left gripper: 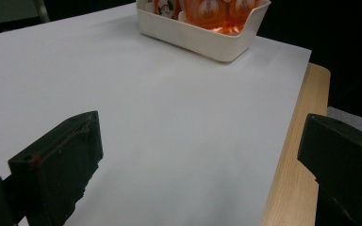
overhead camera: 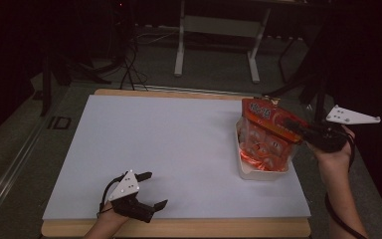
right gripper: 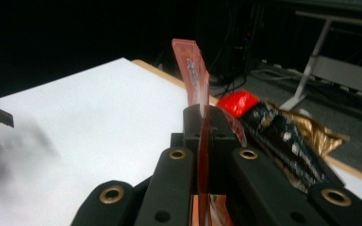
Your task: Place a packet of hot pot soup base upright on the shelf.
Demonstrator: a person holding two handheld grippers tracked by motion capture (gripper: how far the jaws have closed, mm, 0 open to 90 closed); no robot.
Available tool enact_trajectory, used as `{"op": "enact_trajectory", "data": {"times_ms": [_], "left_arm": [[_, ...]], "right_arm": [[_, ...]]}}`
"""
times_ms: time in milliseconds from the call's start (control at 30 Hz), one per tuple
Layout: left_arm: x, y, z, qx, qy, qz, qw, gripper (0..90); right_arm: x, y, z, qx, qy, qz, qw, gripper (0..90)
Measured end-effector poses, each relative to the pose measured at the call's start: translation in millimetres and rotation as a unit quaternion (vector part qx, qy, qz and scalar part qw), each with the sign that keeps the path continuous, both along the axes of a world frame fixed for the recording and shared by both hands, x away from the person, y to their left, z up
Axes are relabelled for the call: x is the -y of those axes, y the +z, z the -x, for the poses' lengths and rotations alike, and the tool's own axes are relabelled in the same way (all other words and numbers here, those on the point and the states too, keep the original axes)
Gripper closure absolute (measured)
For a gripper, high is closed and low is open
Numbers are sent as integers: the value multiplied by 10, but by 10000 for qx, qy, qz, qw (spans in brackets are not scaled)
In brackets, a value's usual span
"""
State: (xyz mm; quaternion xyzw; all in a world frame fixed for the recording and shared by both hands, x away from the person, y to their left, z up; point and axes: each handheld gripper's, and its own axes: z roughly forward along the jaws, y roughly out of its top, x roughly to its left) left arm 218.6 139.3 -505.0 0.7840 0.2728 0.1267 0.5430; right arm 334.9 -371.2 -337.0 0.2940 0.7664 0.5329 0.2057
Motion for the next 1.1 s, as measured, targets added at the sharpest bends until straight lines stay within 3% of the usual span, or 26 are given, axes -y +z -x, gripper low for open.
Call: {"op": "enact_trajectory", "data": {"times_ms": [300, 567, 600, 833, 1000, 1100], "left_arm": [[7, -15, -11, -34, -7, -13, 10000, 12], [30, -28, -24, -69, -26, -35, 10000, 12], [31, -28, -24, -70, -24, -39, 10000, 12], [28, -39, -30, -100, -19, 0, 9999, 12], [34, -42, -33, -100, -30, -28, 9999, 12], [35, -44, -33, -103, -26, -19, 9999, 12]], "right_arm": [[151, -267, -11, -203, -154, -216, 9994, 900], [281, -322, 21, -322, -373, -178, 9986, 883], [315, -326, 28, -329, -459, -227, 9981, 843], [344, -240, 61, -271, -568, -394, 9972, 730], [246, -42, 141, -33, -593, -499, 9970, 567], [175, 64, 186, 37, -487, -629, 9968, 552]]}}
